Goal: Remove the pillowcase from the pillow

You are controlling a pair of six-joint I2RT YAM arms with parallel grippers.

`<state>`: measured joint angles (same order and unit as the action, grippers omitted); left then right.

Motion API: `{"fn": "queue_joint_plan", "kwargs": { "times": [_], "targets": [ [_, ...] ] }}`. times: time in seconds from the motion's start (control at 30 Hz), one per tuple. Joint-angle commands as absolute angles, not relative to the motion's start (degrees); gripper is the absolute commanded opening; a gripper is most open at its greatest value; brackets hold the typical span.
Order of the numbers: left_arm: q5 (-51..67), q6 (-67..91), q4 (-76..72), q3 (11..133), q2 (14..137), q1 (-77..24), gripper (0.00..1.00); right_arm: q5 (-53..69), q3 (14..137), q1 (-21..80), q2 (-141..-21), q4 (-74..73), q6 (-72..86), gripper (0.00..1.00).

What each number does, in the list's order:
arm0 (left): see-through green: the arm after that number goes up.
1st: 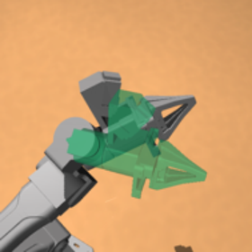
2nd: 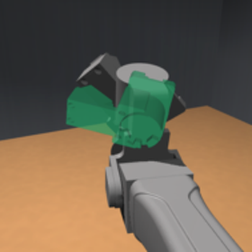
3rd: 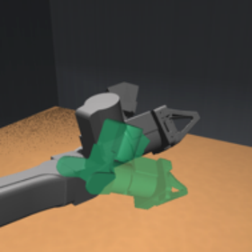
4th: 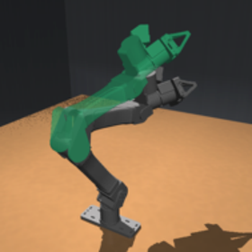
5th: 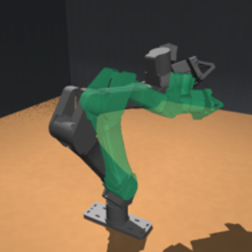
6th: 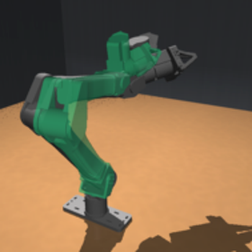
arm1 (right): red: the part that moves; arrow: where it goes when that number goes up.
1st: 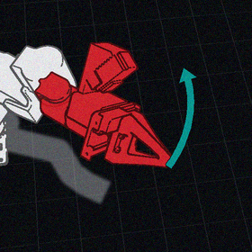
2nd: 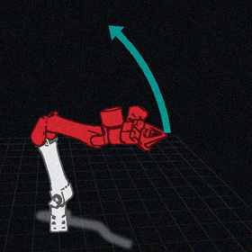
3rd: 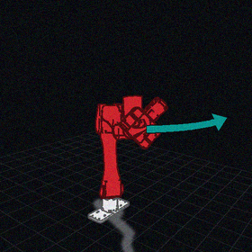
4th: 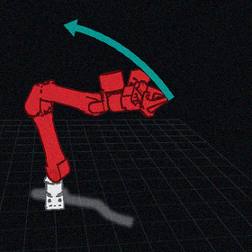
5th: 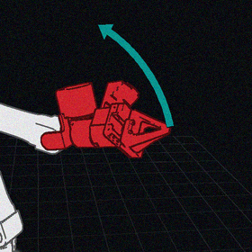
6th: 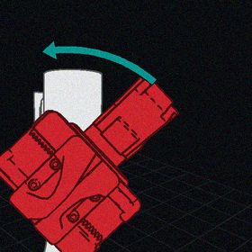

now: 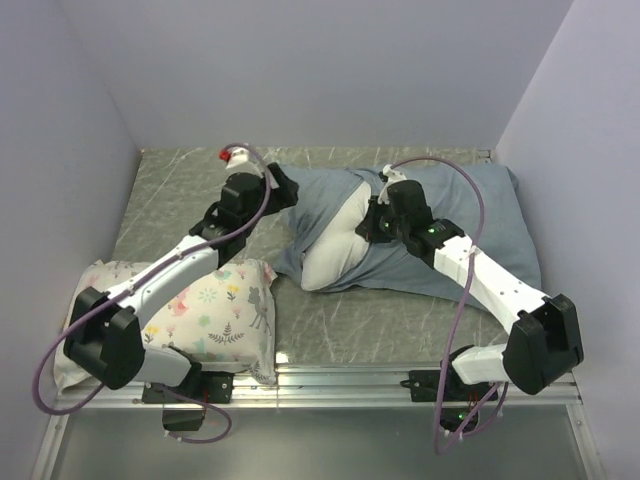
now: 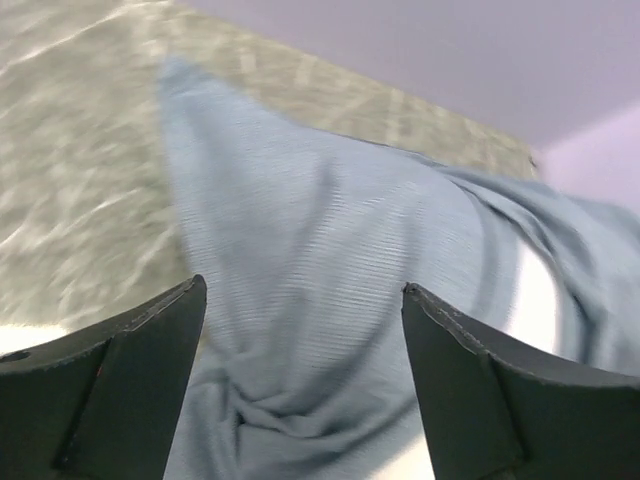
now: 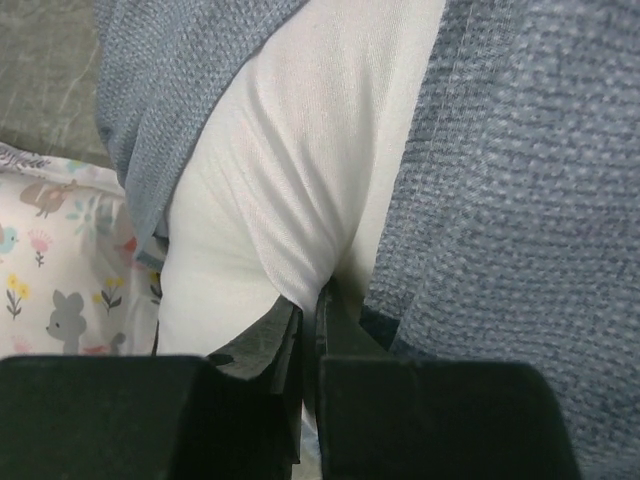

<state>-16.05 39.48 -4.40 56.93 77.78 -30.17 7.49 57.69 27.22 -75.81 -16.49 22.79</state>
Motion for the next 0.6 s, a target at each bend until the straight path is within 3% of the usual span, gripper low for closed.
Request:
{"fn": "queue_joint_plan", "kwargs": {
  "times": [0.0,0.2,0.37,0.47,0.5,0.57],
  "targets": [
    [-7.4,30.87,-2.12,62.74,82.24,-33.57,0.86,1.59,61.08,28.47,-77.08,-19.07,21.88,0.0],
    [-1.85,27.78,-4.48,63.37,87.18,-36.39,0.89,-2.45,63.11,30.23,-78.31,-20.92,21.45,0.02],
    [-1.75,27.6,-5.63,62.4,89.21,-36.47,0.88,-3.87,63.98,30.5,-78.75,-22.06,21.18,0.19],
    [-9.12,29.17,-2.65,63.01,90.44,-36.39,0.77,-4.22,64.16,30.5,-78.75,-22.32,21.09,0.27],
    [-11.14,29.88,-1.51,64.06,91.66,-36.13,0.64,-4.22,64.16,30.59,-78.66,-22.5,21.01,0.28],
    [-15.89,32.24,-0.18,64.77,92.81,-34.72,0.47,-4.39,63.9,30.5,-78.4,-22.41,20.83,0.28]
  ]
}}
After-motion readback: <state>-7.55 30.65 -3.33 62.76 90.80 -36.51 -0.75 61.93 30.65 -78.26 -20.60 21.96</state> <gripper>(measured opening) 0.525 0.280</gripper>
